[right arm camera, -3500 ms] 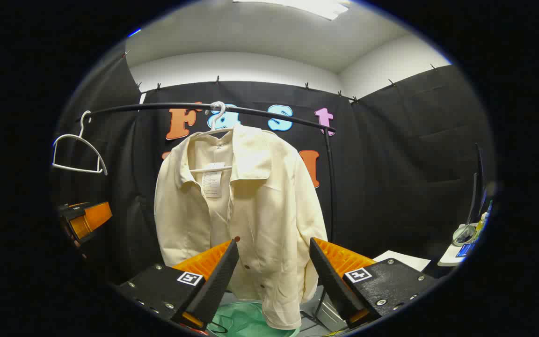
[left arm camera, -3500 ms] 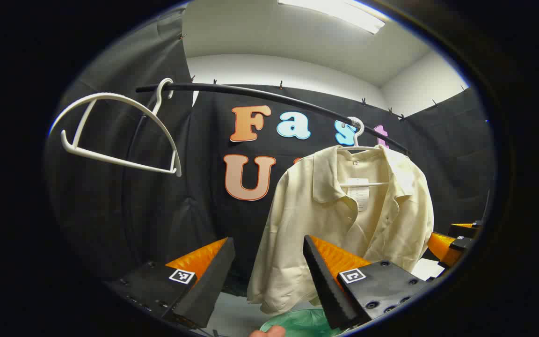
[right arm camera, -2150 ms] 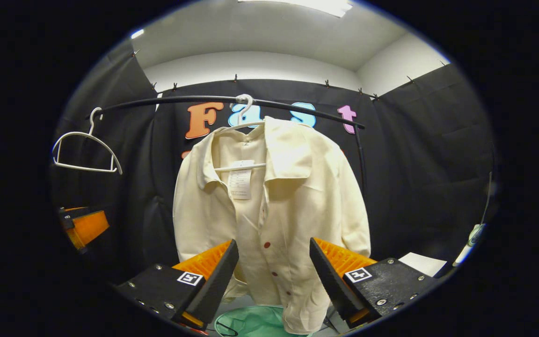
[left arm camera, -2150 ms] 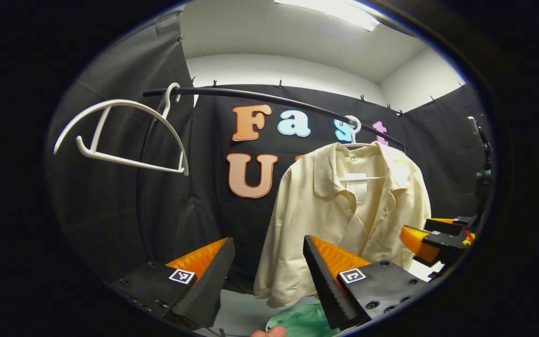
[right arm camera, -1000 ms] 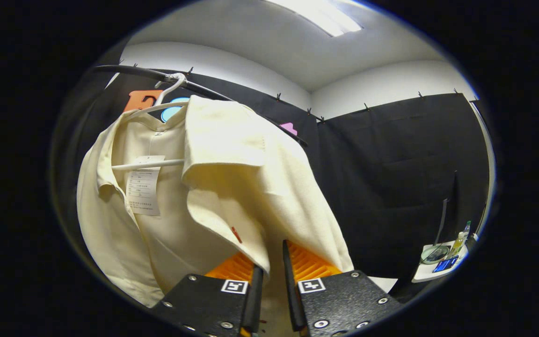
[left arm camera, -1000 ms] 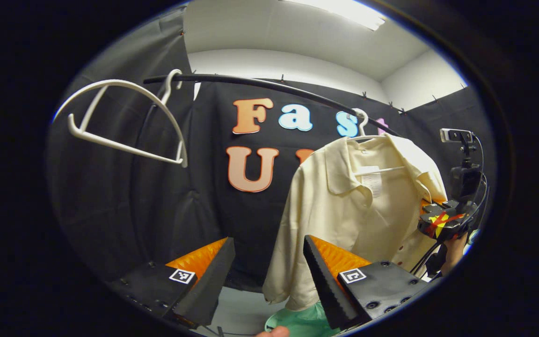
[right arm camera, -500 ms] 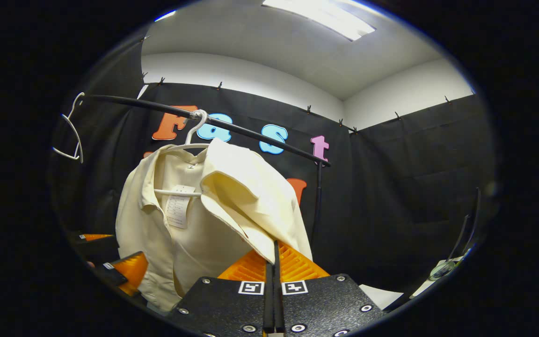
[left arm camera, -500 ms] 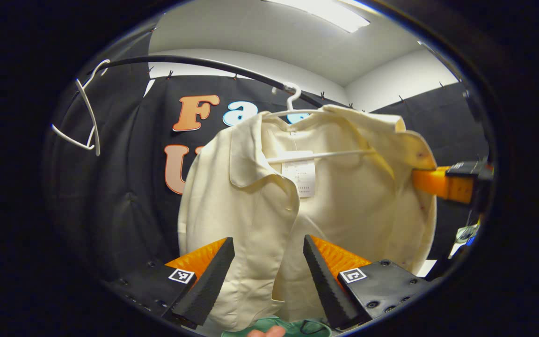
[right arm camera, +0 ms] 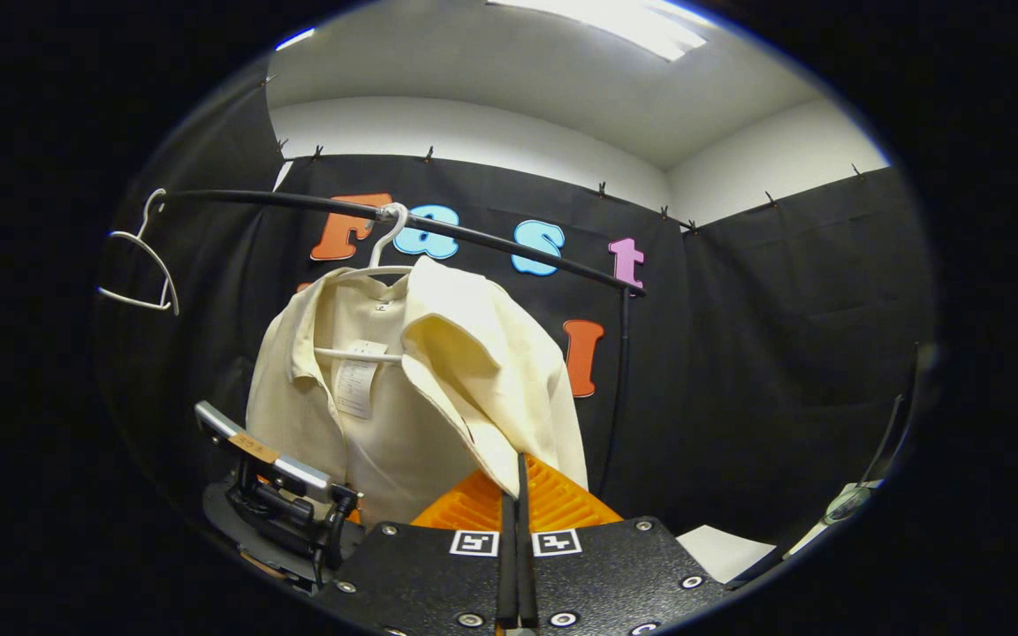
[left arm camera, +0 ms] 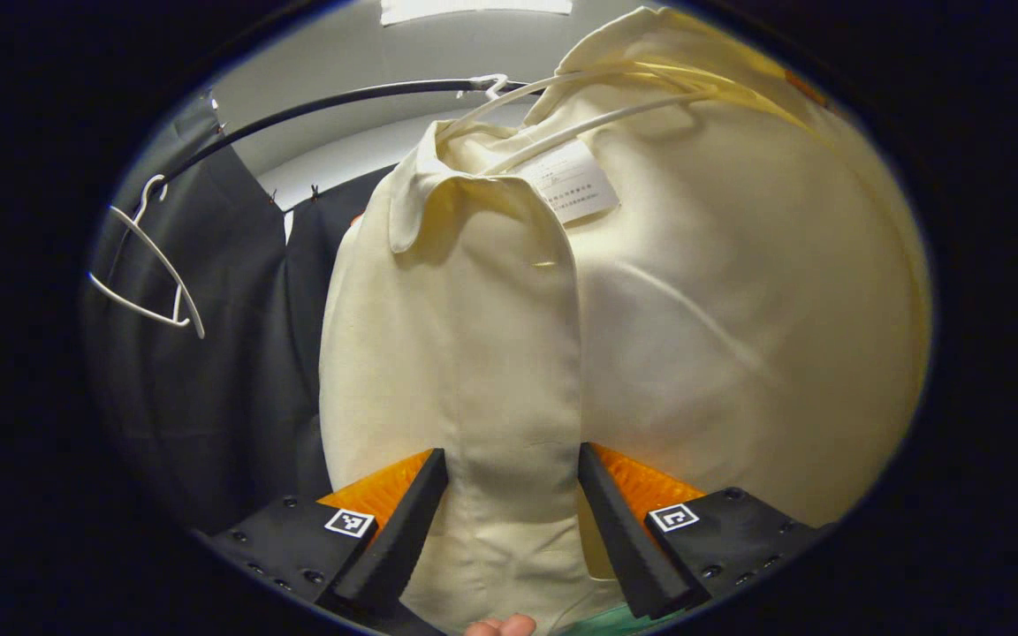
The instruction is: Grasp the clothes on the hanger with both hands and then place them into the laundry hamper below.
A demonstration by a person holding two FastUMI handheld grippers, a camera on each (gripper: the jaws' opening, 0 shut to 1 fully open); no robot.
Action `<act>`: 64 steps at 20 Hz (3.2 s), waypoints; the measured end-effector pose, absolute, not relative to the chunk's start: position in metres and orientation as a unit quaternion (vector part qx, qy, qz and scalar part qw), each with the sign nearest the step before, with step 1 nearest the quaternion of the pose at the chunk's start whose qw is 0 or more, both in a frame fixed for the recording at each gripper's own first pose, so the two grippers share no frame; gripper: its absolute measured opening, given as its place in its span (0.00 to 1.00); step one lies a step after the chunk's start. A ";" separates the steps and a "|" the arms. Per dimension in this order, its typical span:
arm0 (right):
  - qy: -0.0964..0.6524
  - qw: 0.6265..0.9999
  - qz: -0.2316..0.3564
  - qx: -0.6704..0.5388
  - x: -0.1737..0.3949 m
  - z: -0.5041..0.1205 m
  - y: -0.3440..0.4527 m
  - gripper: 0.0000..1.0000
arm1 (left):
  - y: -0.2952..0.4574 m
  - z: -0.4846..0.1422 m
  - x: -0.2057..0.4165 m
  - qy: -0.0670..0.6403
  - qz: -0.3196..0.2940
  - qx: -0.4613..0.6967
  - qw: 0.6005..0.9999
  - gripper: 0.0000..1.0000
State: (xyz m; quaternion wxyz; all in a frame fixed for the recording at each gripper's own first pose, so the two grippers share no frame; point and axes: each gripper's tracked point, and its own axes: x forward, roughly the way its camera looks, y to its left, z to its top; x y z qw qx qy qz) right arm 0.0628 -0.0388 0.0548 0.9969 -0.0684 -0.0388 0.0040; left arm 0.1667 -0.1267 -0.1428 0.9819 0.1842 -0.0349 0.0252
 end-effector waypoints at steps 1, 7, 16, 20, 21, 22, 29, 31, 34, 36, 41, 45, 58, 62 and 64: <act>-0.037 0.997 0.001 -0.068 0.063 0.054 -0.041 0.00 | -0.118 -0.138 0.170 -0.041 0.042 0.195 0.979 0.97; -0.041 0.996 -0.008 -0.073 0.059 0.054 -0.045 0.00 | -0.058 -0.083 0.162 -0.087 0.114 0.233 0.962 0.83; -0.063 0.996 -0.026 -0.051 0.054 0.069 -0.061 0.00 | 0.020 0.006 0.153 -0.096 0.144 0.296 0.939 0.13; -0.086 0.994 -0.049 -0.044 0.054 0.090 -0.087 0.00 | 0.052 0.038 0.164 -0.104 0.183 0.337 0.918 0.13; -0.093 0.993 -0.055 -0.043 0.056 0.097 -0.094 0.00 | 0.056 0.044 0.169 -0.105 0.188 0.345 0.914 0.13; -0.102 0.992 -0.063 -0.045 0.058 0.107 -0.102 0.00 | 0.059 0.052 0.173 -0.109 0.192 0.352 0.910 0.13; -0.151 0.981 -0.104 -0.061 0.106 0.182 -0.146 0.00 | 0.067 0.090 0.199 -0.139 0.184 0.304 0.925 0.13; -0.166 0.977 -0.117 -0.059 0.125 0.204 -0.158 0.00 | 0.069 0.097 0.203 -0.145 0.181 0.269 0.935 0.13; -0.177 0.974 -0.127 -0.054 0.160 0.221 -0.170 0.00 | 0.074 0.094 0.210 -0.151 0.172 0.236 0.944 0.13; -0.166 0.974 -0.137 -0.065 0.188 0.218 -0.178 0.00 | 0.067 0.092 0.213 -0.156 0.156 0.222 0.950 0.12; -0.113 0.981 -0.150 -0.057 0.232 0.181 -0.195 0.00 | 0.060 0.092 0.221 -0.161 0.136 0.198 0.957 0.13; -0.086 0.986 -0.130 -0.053 0.217 0.130 -0.183 0.00 | 0.066 0.084 0.218 -0.152 0.139 0.200 0.958 0.13; -0.059 0.993 -0.072 -0.068 0.147 0.077 -0.134 0.00 | 0.106 0.027 0.211 -0.082 0.165 0.220 0.958 0.13; -0.053 0.995 -0.053 -0.064 0.136 0.072 -0.113 0.00 | 0.122 0.017 0.188 -0.071 0.176 0.219 0.957 0.13; -0.054 0.995 -0.045 -0.068 0.129 0.072 -0.106 0.00 | 0.128 0.019 0.174 -0.072 0.182 0.225 0.954 0.13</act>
